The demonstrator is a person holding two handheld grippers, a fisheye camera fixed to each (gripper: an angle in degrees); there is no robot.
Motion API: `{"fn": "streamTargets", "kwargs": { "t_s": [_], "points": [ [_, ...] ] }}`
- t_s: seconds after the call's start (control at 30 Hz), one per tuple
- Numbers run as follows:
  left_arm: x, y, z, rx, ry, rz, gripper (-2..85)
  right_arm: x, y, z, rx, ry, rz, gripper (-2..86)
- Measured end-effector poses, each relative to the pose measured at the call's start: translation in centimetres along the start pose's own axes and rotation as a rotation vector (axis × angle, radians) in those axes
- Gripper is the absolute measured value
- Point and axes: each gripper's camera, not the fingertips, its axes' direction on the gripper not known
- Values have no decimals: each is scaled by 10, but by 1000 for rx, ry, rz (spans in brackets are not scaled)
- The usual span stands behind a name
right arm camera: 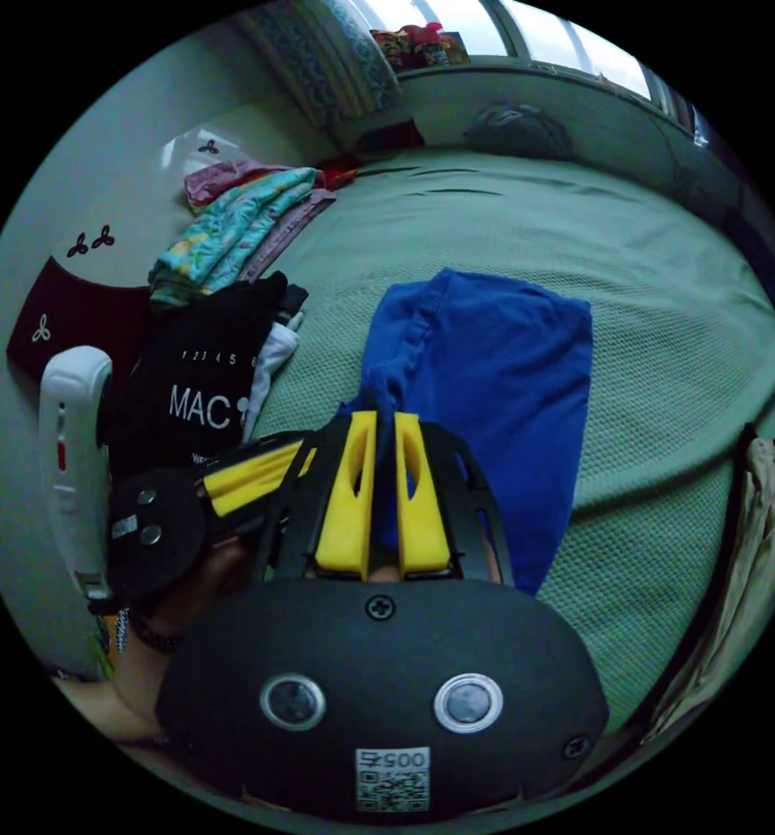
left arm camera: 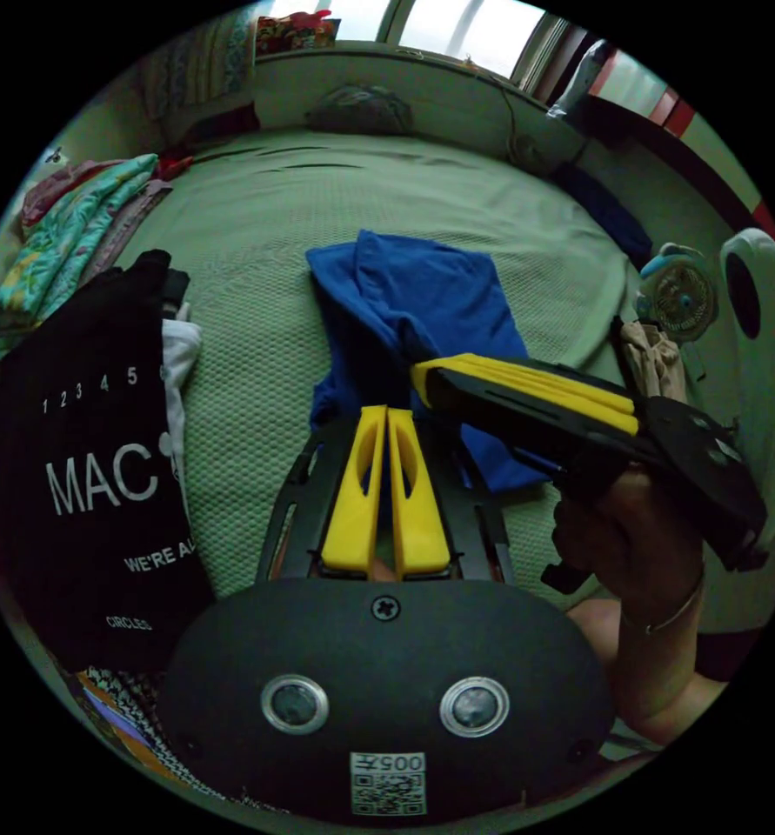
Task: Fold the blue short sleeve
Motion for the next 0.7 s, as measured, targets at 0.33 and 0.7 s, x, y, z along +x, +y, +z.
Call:
{"fn": "streamTargets", "kwargs": {
  "t_s": [0.33,0.7],
  "points": [
    [9,-18,35,-61,72,11,-7,9,-24,17,-18,-12,-4,112],
    [29,-26,51,-60,50,48,-7,9,-30,38,-107,-69,-84,111]
  ]
}}
